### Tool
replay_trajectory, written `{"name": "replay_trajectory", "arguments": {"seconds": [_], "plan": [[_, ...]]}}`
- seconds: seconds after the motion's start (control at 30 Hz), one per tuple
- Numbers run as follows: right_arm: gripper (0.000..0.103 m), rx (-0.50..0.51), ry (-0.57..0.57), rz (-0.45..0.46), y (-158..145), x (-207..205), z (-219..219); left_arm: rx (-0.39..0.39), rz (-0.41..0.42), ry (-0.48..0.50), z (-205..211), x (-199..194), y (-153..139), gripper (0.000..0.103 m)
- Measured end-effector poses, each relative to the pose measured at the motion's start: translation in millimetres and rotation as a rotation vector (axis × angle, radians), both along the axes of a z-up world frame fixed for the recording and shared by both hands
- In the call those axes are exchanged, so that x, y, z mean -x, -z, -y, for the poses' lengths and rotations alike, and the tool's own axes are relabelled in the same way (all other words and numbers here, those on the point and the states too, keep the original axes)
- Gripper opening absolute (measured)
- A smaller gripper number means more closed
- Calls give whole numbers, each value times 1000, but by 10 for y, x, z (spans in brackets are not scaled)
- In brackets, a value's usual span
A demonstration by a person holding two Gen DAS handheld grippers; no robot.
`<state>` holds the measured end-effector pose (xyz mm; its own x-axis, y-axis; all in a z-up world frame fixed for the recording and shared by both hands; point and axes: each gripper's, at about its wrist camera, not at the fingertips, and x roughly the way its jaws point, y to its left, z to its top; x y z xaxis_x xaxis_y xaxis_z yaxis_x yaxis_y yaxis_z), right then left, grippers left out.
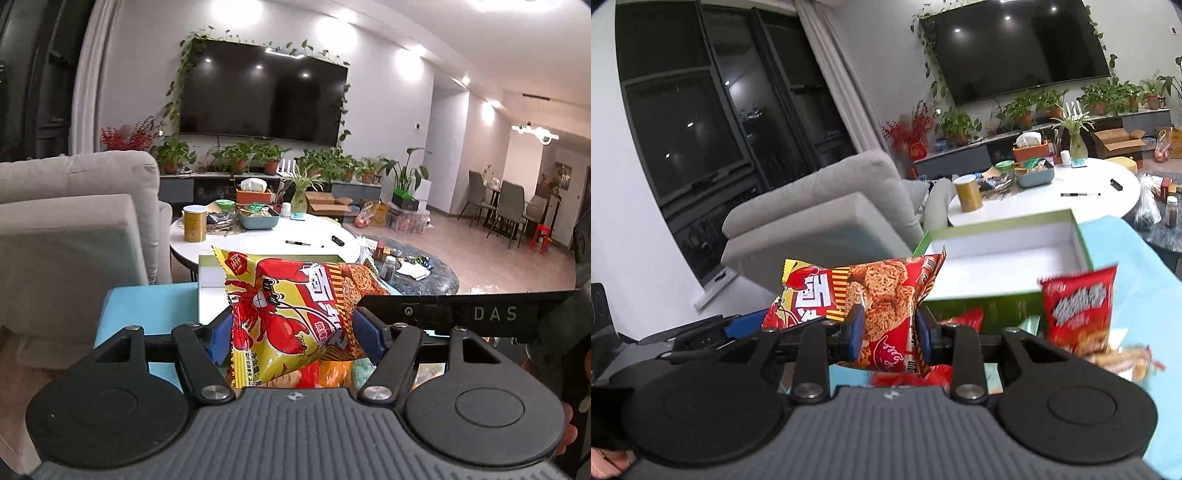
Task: Organize snacks
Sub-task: 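Carry both held bags over the open green box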
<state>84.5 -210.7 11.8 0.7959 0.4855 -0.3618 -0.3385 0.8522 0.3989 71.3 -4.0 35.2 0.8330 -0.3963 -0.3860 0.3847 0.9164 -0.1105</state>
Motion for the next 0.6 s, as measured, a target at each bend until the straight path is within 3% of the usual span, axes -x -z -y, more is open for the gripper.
{"name": "replay_trajectory", "arguments": {"seconds": [0.27,0.6], "plan": [[64,-28,41,-80,140,-561,167,-18,-66,22,149,-694,71,64],[64,-23,58,-161,321,-1208,183,-4,-128,13,123,-1449,363,63]]}}
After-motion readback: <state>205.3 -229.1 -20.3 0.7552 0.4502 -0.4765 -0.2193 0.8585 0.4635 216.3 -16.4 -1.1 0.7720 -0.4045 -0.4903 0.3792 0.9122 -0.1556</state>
